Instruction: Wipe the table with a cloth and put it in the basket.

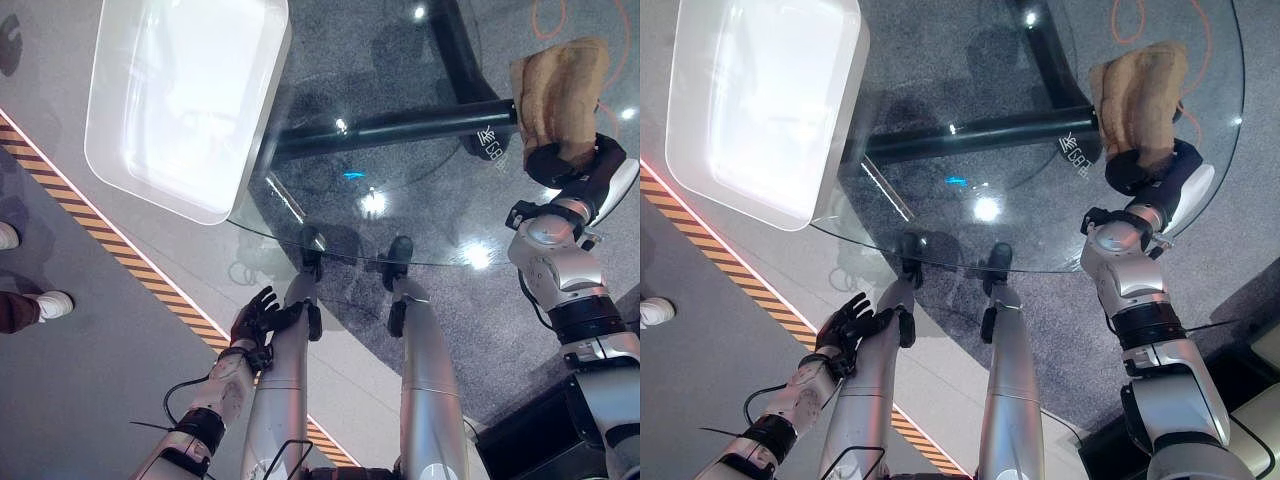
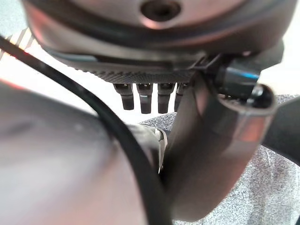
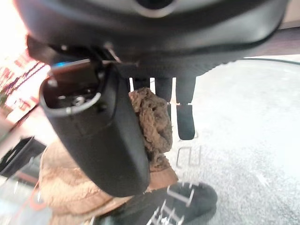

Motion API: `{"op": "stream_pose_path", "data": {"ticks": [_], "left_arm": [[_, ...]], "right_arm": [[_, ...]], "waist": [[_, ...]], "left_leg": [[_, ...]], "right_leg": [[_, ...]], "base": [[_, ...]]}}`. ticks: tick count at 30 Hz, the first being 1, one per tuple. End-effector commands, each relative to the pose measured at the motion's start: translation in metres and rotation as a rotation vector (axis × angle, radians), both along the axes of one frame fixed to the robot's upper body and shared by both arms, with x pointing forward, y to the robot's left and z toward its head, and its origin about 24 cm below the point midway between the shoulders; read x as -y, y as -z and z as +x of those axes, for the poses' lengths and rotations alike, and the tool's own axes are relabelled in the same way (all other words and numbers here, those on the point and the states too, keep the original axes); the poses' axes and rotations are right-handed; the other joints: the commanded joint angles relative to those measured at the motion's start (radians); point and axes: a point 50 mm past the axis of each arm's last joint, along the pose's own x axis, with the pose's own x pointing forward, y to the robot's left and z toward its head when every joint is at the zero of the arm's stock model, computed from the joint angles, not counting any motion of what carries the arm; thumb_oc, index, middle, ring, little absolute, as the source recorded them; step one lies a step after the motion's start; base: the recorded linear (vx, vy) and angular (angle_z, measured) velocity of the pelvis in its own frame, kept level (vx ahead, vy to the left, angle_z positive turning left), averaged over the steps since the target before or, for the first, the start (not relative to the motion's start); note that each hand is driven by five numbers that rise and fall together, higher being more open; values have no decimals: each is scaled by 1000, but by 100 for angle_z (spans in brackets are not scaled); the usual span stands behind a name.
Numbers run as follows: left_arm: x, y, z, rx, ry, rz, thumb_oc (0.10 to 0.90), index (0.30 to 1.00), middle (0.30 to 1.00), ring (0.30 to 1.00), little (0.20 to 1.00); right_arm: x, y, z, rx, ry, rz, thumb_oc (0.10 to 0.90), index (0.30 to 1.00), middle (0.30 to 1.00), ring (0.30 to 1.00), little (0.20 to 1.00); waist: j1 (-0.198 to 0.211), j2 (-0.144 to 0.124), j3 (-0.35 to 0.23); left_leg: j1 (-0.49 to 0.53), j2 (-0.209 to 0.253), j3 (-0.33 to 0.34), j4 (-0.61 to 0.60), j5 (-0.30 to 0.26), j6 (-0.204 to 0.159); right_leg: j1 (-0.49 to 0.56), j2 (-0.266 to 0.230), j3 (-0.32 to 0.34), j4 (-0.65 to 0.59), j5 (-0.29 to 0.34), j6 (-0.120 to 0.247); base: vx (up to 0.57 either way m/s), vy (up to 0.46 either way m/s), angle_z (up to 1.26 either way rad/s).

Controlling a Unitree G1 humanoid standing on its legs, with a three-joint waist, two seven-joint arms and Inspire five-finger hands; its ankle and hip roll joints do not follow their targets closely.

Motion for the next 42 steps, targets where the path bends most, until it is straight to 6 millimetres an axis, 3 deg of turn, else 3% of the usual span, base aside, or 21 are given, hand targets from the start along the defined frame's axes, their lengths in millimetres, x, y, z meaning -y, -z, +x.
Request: {"op": "stream_pose_path", "data": {"ticks": [1, 14, 42], "left_arm": [[12, 48, -56, -216, 19, 0, 800, 900, 900, 900, 900], [14, 48, -56, -202, 29, -3, 800, 900, 900, 900, 900], [18, 39, -44, -161, 74, 16, 800, 900, 900, 900, 900]], "right_arm": [[-32, -35, -6, 93, -209, -211, 100, 300, 300, 300, 200], [-105, -8, -7, -51, -643, -373, 100, 300, 300, 300, 200], [-189, -1, -35, -105, -1221, -528, 100, 300, 300, 300, 200]], "waist": [[14, 28, -16], [20, 30, -16], [37, 39, -16]], "left_leg": [[25, -51, 11, 136, -209, 6], [8, -48, 23, 142, -202, 4], [-5, -35, 42, 163, -203, -4]], "right_leg": [[16, 58, -55, -136, 91, 12], [0, 44, -67, -124, 83, 9], [-17, 17, -89, -103, 80, 16]], "base": [[54, 22, 2], [0, 1, 0], [3, 0, 3]]}}
